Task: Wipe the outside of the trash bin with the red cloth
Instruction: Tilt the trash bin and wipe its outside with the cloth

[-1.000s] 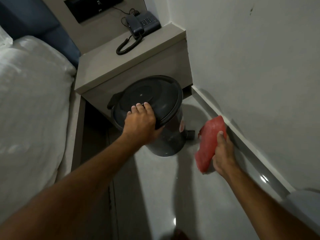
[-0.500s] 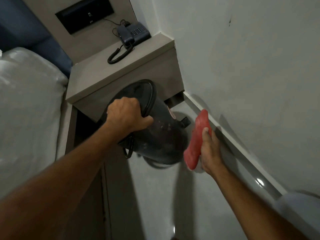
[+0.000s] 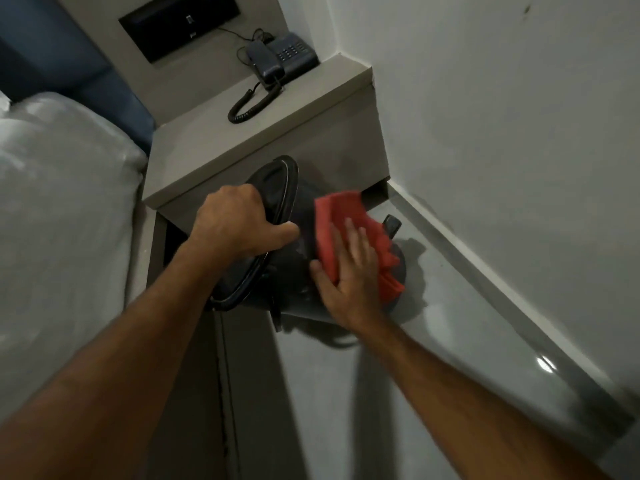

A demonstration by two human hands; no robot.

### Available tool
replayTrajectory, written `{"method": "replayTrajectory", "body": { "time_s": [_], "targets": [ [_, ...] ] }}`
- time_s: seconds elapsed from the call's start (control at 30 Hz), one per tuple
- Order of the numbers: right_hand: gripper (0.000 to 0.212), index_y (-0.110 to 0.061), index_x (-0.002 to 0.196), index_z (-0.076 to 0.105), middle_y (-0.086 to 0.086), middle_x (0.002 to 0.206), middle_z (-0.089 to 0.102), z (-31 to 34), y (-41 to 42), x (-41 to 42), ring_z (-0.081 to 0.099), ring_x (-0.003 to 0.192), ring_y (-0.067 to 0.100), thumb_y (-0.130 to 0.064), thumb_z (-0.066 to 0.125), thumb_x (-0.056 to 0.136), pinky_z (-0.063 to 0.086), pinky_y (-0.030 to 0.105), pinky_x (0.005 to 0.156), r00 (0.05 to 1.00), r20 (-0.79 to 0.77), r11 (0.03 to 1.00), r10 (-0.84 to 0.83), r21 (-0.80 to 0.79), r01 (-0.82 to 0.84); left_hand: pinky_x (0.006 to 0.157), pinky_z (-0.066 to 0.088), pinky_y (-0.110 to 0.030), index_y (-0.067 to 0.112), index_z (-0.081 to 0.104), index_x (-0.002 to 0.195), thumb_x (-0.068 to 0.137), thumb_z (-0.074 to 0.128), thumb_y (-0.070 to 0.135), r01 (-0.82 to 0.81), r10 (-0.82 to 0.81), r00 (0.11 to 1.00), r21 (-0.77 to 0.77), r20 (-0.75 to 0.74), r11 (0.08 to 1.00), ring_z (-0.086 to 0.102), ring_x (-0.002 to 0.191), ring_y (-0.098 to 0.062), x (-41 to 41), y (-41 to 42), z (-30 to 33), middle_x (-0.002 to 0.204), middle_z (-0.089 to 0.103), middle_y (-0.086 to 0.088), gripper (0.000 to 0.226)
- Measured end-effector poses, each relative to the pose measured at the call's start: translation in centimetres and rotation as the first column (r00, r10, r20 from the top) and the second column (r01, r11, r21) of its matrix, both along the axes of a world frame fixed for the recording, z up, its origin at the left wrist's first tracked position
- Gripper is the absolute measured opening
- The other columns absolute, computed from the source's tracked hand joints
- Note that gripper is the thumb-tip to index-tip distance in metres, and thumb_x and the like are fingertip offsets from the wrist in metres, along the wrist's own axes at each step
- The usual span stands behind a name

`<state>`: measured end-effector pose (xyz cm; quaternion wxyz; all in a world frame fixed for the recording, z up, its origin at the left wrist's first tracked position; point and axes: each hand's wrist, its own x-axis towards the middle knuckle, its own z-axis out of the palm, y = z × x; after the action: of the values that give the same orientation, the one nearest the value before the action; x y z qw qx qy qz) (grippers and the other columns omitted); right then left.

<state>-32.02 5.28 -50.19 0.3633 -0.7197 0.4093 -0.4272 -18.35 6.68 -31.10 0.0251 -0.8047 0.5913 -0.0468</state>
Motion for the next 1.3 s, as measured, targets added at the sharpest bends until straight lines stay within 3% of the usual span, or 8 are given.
{"method": "replayTrajectory", "body": {
  "time_s": [0.2,0.37,0.47,0.6,0.83,1.1,1.2,1.3],
  "targets": [
    [0.057,-0.022,0.155,0.029,0.010,0.156,0.040,-6.1,-5.1,-4.5,0.041,0.141,0.030,-0.040,0.041,0.103,0.035,0.043,0.114,0.984,0.083,0.876,-0.155,0.472,0.098,0.044,0.040,-0.023,0.018,0.055,0.052,0.055,0.054,0.068,-0.010,0.010,1.000,-0.017,-0.016,1.000,0.055,0.043,-0.017,0.9,0.2,0.3,0.045,0.054,0.000,0.050],
    [0.055,-0.031,0.152,0.037,0.008,0.148,0.049,2.4,-2.9,0.5,0.046,0.133,0.028,-0.046,0.033,0.099,0.036,0.047,0.111,0.984,0.173,0.974,0.036,0.213,-0.073,0.041,0.032,-0.020,0.021,0.051,0.054,0.069,0.066,0.062,-0.102,0.101,0.994,-0.039,-0.037,0.994,0.050,0.040,-0.013,1.5,0.6,0.2,0.044,0.051,0.002,0.046],
    [0.058,-0.037,0.153,0.027,0.001,0.163,0.030,6.1,0.7,4.2,0.016,0.151,0.026,-0.052,0.029,0.098,0.006,0.049,0.122,0.964,0.173,0.975,0.202,0.061,-0.216,0.035,0.035,-0.018,0.015,0.053,0.050,0.066,0.065,0.070,-0.190,0.183,0.978,-0.063,-0.099,0.980,0.048,0.031,-0.012,2.1,0.9,0.1,0.039,0.051,0.002,0.058],
    [0.062,-0.037,0.157,0.013,0.000,0.169,0.009,2.0,0.8,3.1,-0.003,0.155,0.024,-0.054,0.028,0.100,-0.006,0.047,0.122,0.973,-0.123,0.968,0.197,-0.134,-0.213,0.035,0.048,-0.021,0.013,0.060,0.062,0.067,0.068,0.068,-0.315,0.310,0.934,-0.001,-0.177,0.949,0.063,0.038,-0.017,3.6,1.7,0.2,0.048,0.064,-0.004,0.056],
    [0.058,-0.016,0.157,0.021,0.015,0.166,0.018,-4.1,-3.7,-2.6,0.010,0.153,0.036,-0.038,0.039,0.106,0.012,0.053,0.122,0.992,-0.126,0.929,-0.030,0.362,0.074,0.030,0.050,-0.023,0.011,0.063,0.063,0.065,0.068,0.062,-0.372,0.364,0.904,0.006,-0.225,0.928,0.061,0.030,-0.015,4.6,1.8,0.2,0.042,0.063,-0.001,0.051],
    [0.061,-0.039,0.156,0.016,-0.007,0.168,0.017,3.9,4.0,5.5,-0.005,0.154,0.012,-0.048,0.033,0.098,-0.013,0.034,0.121,0.936,0.045,0.933,0.349,-0.116,-0.342,0.032,0.049,-0.022,0.006,0.063,0.069,0.065,0.076,0.062,-0.437,0.424,0.848,0.034,-0.319,0.899,0.065,0.035,-0.018,4.7,2.1,-0.1,0.050,0.067,-0.008,0.057],
    [0.061,-0.045,0.155,0.010,-0.006,0.169,0.005,-2.8,5.3,2.6,-0.006,0.155,0.022,-0.047,0.036,0.100,-0.004,0.046,0.122,0.930,-0.212,0.893,0.300,-0.280,-0.352,0.031,0.047,-0.021,0.004,0.063,0.068,0.068,0.078,0.054,-0.464,0.456,0.834,0.050,-0.312,0.884,0.063,0.032,-0.018,5.2,2.5,-0.7,0.051,0.067,-0.009,0.053],
    [0.055,-0.013,0.152,0.032,0.029,0.158,0.027,-8.5,5.1,-1.0,0.030,0.140,0.058,-0.036,0.033,0.102,0.033,0.071,0.107,0.969,-0.235,0.995,0.071,-0.049,-0.085,0.030,0.047,-0.021,0.006,0.061,0.070,0.071,0.077,0.051,-0.457,0.454,0.827,0.074,-0.332,0.887,0.064,0.033,-0.016,5.5,2.2,-1.0,0.045,0.066,-0.006,0.047]
  ]
}}
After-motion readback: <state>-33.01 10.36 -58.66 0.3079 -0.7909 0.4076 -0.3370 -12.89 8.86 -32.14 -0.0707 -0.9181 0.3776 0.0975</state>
